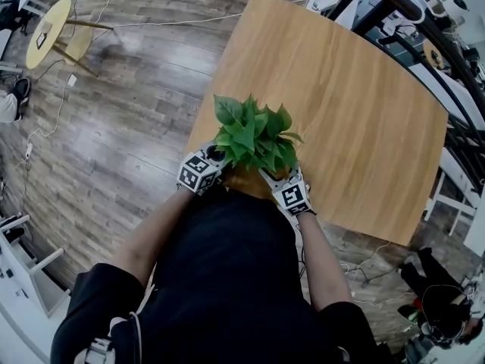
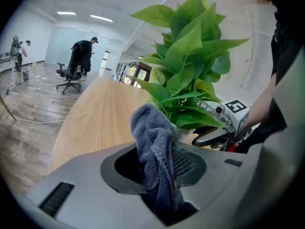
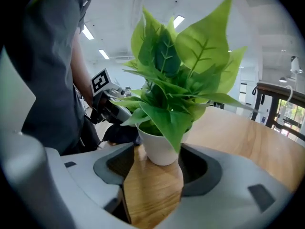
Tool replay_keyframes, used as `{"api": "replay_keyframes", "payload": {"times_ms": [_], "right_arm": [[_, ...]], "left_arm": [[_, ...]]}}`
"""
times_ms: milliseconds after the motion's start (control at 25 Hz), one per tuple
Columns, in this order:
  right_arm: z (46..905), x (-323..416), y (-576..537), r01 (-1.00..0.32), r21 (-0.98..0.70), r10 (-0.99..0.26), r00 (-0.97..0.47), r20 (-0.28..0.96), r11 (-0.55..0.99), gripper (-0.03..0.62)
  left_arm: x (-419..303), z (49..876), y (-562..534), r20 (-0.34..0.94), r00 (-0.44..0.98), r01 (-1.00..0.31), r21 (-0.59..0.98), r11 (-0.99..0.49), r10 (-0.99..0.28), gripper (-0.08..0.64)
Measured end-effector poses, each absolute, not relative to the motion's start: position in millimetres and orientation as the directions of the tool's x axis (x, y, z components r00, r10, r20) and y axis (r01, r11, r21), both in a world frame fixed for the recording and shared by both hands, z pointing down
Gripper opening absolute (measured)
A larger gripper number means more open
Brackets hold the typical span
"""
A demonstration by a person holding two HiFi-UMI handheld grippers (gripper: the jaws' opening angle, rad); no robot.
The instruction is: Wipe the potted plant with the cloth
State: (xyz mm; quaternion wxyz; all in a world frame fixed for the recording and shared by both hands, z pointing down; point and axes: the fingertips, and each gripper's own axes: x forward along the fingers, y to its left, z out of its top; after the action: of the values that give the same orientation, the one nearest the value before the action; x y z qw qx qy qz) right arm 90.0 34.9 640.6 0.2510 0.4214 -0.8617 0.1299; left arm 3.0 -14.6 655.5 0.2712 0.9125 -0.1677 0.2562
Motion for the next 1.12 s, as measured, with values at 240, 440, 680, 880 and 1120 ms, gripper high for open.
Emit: {"api": "replay_keyframes", "payload": {"times_ms": [240, 440, 680, 880, 1120], "right_arm": [[644, 81, 34, -0.803, -0.044, -0.665, -0.522, 0.534, 0.595, 0.27], [648, 86, 32, -0.84, -0.06, -0.694, -0.484, 0.533, 0.539, 0.27], [646, 88, 23, -0.879, -0.076, -0.725, -0.434, 0.535, 0.471, 0.27], [646, 86, 22, -0.886, -0.089, -0.731, -0.43, 0.53, 0.456, 0.27], [649, 64, 56, -0.769, -0.008, -0.643, -0.54, 0.543, 0.639, 0.27]], "left_arm": [[14, 658, -5, 0.567, 0.804, -0.457, 0.397, -0.796, -0.179, 0.152], [23, 661, 11, 0.581, 0.797, -0.446, 0.382, -0.809, -0.165, 0.151], [28, 659, 31, 0.592, 0.796, -0.421, 0.386, -0.821, -0.129, 0.152], [30, 661, 38, 0.602, 0.792, -0.395, 0.38, -0.836, -0.101, 0.152], [16, 666, 24, 0.619, 0.767, -0.489, 0.395, -0.778, -0.168, 0.152]]}}
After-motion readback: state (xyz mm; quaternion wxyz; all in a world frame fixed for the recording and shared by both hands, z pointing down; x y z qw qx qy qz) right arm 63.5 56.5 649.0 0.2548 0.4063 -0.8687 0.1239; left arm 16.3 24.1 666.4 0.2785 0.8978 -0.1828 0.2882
